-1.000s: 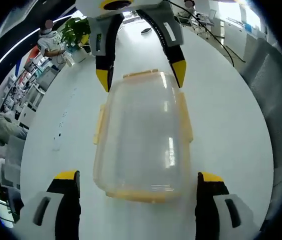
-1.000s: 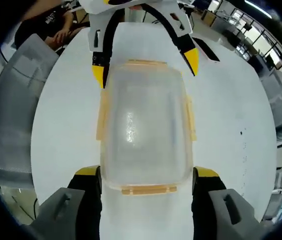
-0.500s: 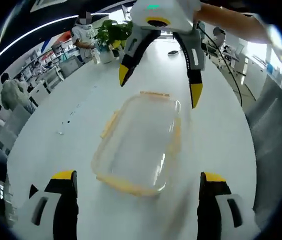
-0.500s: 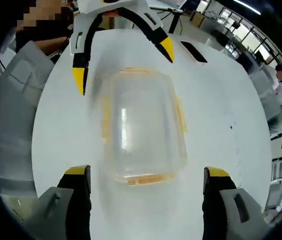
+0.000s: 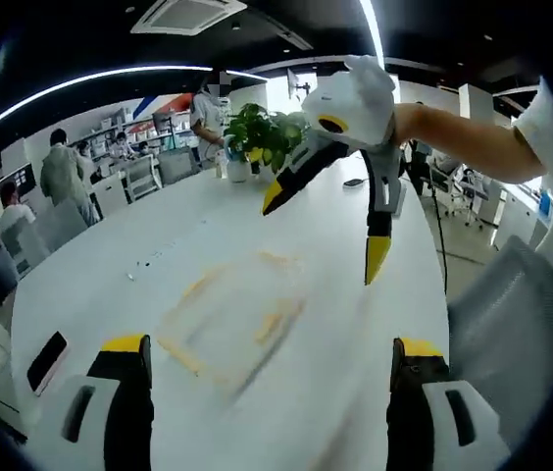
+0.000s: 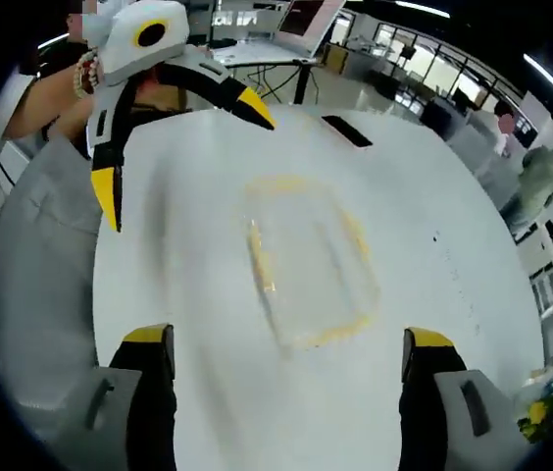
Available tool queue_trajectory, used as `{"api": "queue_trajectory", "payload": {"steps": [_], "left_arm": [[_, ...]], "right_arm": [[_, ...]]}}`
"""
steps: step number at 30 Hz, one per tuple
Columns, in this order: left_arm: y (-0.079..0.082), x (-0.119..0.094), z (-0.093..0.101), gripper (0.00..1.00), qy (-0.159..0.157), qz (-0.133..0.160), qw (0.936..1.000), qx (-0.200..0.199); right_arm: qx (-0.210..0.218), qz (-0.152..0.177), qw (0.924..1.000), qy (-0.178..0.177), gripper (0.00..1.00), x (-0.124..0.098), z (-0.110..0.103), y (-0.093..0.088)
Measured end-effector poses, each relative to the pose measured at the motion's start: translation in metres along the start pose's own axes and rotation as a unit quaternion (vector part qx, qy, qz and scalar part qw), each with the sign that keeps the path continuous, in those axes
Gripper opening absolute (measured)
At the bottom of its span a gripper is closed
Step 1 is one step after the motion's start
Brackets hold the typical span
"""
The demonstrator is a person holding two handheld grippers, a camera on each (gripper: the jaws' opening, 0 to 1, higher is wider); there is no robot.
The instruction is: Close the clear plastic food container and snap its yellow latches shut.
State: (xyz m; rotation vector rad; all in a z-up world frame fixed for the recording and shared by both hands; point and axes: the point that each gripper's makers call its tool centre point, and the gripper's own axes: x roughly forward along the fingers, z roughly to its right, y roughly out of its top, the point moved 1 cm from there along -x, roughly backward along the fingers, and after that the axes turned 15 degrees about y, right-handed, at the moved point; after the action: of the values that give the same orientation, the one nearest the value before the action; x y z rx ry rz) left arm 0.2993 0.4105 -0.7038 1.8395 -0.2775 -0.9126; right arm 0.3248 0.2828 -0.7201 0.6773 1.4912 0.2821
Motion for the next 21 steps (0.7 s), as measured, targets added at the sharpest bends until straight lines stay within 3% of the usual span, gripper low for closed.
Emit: {"api": "queue_trajectory", "payload": {"steps": [5,10,12,13,15,19,21], "left_arm": [[-0.001,-0.026,0.010,0.99,0.012,0.020,0.9990,-0.039],[-0.005,-0.051,0.013,0.99,0.044,0.043,0.9971,-0.044],[-0.007,-0.059,0.016,0.99,0.048,0.053,0.9955,-0.063],[-0.006,-0.065,0.017,0.99,0.054,0.059,0.9926,-0.092],[-0.006,-0.075,0.020,0.99,0.056,0.076,0.9887,-0.116],[-0.024,-0.089,0.021,0.99,0.078,0.065,0.9901,-0.098],[-0.032,-0.094,0.022,0.99,0.083,0.058,0.9892,-0.105]], "right_arm": [[0.022,0.066,0.9968,-0.038,0.94,-0.014,-0.019,0.010],[0.053,0.141,0.9859,-0.074,0.92,-0.026,-0.037,0.018],[0.070,0.171,0.9785,-0.093,0.91,-0.032,-0.044,0.020],[0.074,0.199,0.9707,-0.114,0.89,-0.035,-0.045,0.024],[0.084,0.226,0.9628,-0.121,0.87,-0.036,-0.055,0.025],[0.105,0.248,0.9554,-0.121,0.89,-0.028,-0.078,0.018],[0.113,0.267,0.9469,-0.139,0.89,-0.025,-0.086,0.013]]}}
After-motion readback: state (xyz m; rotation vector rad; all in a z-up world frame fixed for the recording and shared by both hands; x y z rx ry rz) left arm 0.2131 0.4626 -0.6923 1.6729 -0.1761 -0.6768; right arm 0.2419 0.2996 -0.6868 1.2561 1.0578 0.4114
